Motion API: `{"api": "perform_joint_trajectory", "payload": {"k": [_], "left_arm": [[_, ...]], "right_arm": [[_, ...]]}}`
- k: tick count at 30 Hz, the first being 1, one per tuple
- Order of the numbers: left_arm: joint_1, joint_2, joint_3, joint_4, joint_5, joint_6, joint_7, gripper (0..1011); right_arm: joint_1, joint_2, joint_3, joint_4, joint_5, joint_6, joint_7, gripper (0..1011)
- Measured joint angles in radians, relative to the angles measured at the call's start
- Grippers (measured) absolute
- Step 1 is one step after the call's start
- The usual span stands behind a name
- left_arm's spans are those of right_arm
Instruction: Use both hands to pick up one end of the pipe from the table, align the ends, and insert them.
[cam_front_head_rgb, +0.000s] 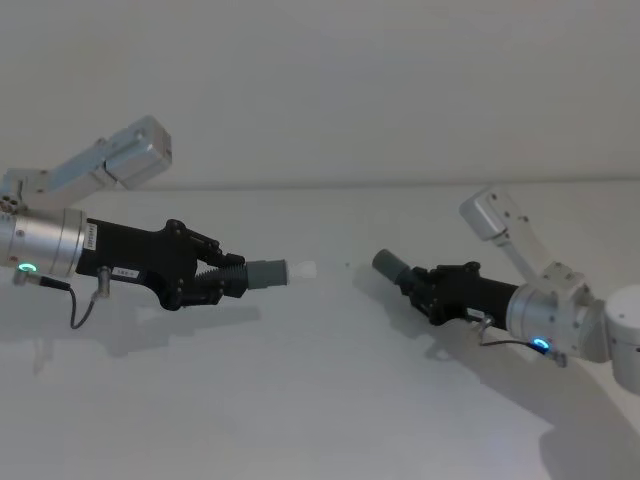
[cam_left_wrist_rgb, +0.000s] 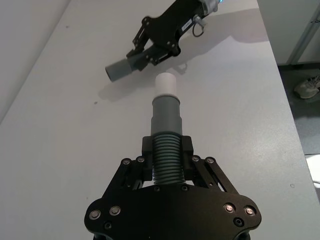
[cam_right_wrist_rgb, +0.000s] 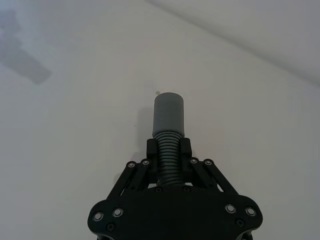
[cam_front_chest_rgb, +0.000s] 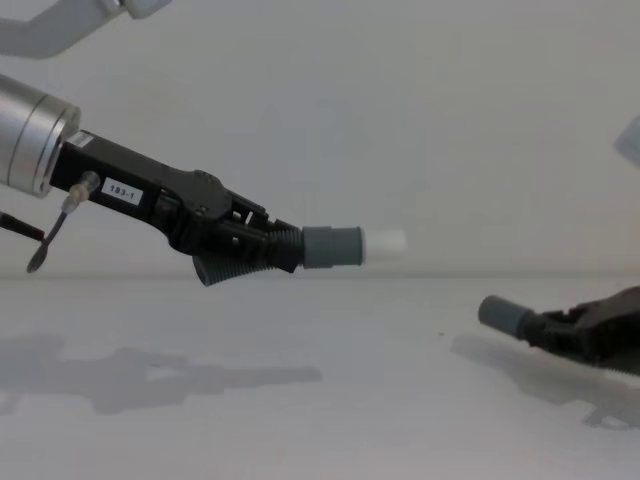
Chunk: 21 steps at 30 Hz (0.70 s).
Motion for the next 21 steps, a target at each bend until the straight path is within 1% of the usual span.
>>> {"api": "perform_joint_trajectory", "payload": {"k": [3,4,6,8,9,13,17,19,20,21], "left_arm": [[0.000,0.000,0.000,0.000,0.000,0.000,0.000,292],[0.000,0.000,0.000,0.000,0.000,0.000,0.000,292],[0.000,0.000,0.000,0.000,0.000,0.000,0.000,292],[0.000,0.000,0.000,0.000,0.000,0.000,0.000,292],[0.000,0.000,0.000,0.000,0.000,0.000,0.000,292],[0.000,0.000,0.000,0.000,0.000,0.000,0.000,292],[0.000,0.000,0.000,0.000,0.000,0.000,0.000,292],[0.000,0.000,0.000,0.000,0.000,0.000,0.000,292],[0.000,0.000,0.000,0.000,0.000,0.000,0.000,292],[0.000,0.000,0.000,0.000,0.000,0.000,0.000,292]], "right_arm": [[-0.016,0.014,0.010,-0.024,-0.003,-0.015,-0.008,232],[-0.029,0.026,0.017,-0.044,-0.006,-0.026,-0.012,232],[-0.039,0.038,0.023,-0.061,-0.010,-0.038,-0.017,232],[-0.056,0.057,0.034,-0.089,-0.017,-0.056,-0.021,232],[-0.068,0.073,0.042,-0.108,-0.022,-0.069,-0.022,232],[-0.089,0.107,0.056,-0.143,-0.034,-0.100,-0.022,232],[-0.106,0.156,0.071,-0.180,-0.055,-0.151,-0.004,230],[-0.109,0.173,0.076,-0.191,-0.061,-0.169,0.006,232],[-0.110,0.187,0.079,-0.198,-0.067,-0.192,0.018,232],[-0.111,0.194,0.081,-0.201,-0.069,-0.197,0.022,232]]}}
